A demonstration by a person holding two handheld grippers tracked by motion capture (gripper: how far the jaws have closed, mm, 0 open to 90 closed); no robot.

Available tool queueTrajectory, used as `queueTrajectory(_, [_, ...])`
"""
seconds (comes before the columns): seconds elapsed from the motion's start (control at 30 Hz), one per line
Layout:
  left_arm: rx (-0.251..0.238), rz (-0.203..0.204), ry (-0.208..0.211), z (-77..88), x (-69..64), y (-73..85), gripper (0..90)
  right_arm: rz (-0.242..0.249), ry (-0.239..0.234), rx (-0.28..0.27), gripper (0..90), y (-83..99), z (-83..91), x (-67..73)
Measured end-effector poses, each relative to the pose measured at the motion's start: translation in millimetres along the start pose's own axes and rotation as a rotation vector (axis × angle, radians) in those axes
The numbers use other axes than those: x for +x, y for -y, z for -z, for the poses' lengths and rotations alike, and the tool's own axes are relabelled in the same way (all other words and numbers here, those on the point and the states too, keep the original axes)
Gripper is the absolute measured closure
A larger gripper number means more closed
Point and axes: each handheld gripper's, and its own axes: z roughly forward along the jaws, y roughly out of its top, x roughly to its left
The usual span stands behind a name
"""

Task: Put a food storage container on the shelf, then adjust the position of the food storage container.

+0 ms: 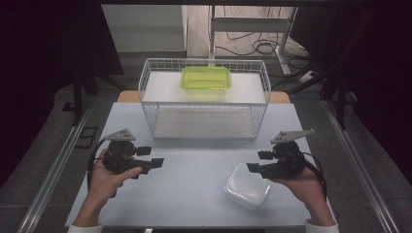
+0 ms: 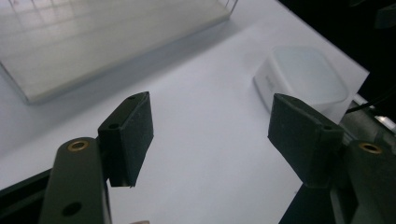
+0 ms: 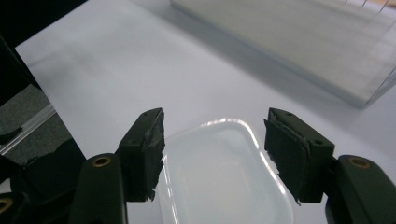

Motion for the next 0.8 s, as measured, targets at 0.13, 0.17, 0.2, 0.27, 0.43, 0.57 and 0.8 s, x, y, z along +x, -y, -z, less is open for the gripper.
queueTrajectory(0.13, [0.015, -0.007, -0.015, -6.2, -2.4, 5.0, 30.4, -0.009, -0.007, 0.051, 38.0, 10.9, -9.0, -1.8])
queueTrajectory(0.17, [0.020, -0.013, -0.019, -7.1, -2.6, 6.0, 30.4, -0.012, -0.001, 0.057, 38.0, 12.1, -10.4, -2.2])
queueTrajectory(0.2, [0.027, -0.014, -0.025, -8.9, -2.6, 7.5, 30.5, -0.013, -0.006, 0.056, 38.2, 12.8, -11.8, -2.9])
queueTrajectory(0.27, [0.030, -0.012, -0.029, -11.2, -1.8, 8.6, 30.9, -0.013, -0.014, 0.066, 38.7, 14.1, -16.5, -4.7])
queueTrajectory(0.43, [0.032, -0.022, -0.037, -14.9, -2.5, 9.7, 30.4, -0.030, -0.001, 0.103, 39.1, 20.0, -28.4, -11.7])
queueTrajectory(0.57, [0.040, -0.021, -0.040, -17.9, -0.1, 11.5, 29.8, -0.052, 0.010, 0.111, 40.0, 24.4, -31.8, -18.2])
queueTrajectory(0.8, [0.058, -0.010, -0.042, -26.6, 5.9, 14.4, 28.5, -0.064, 0.030, 0.131, 42.0, 30.0, -36.7, -25.5])
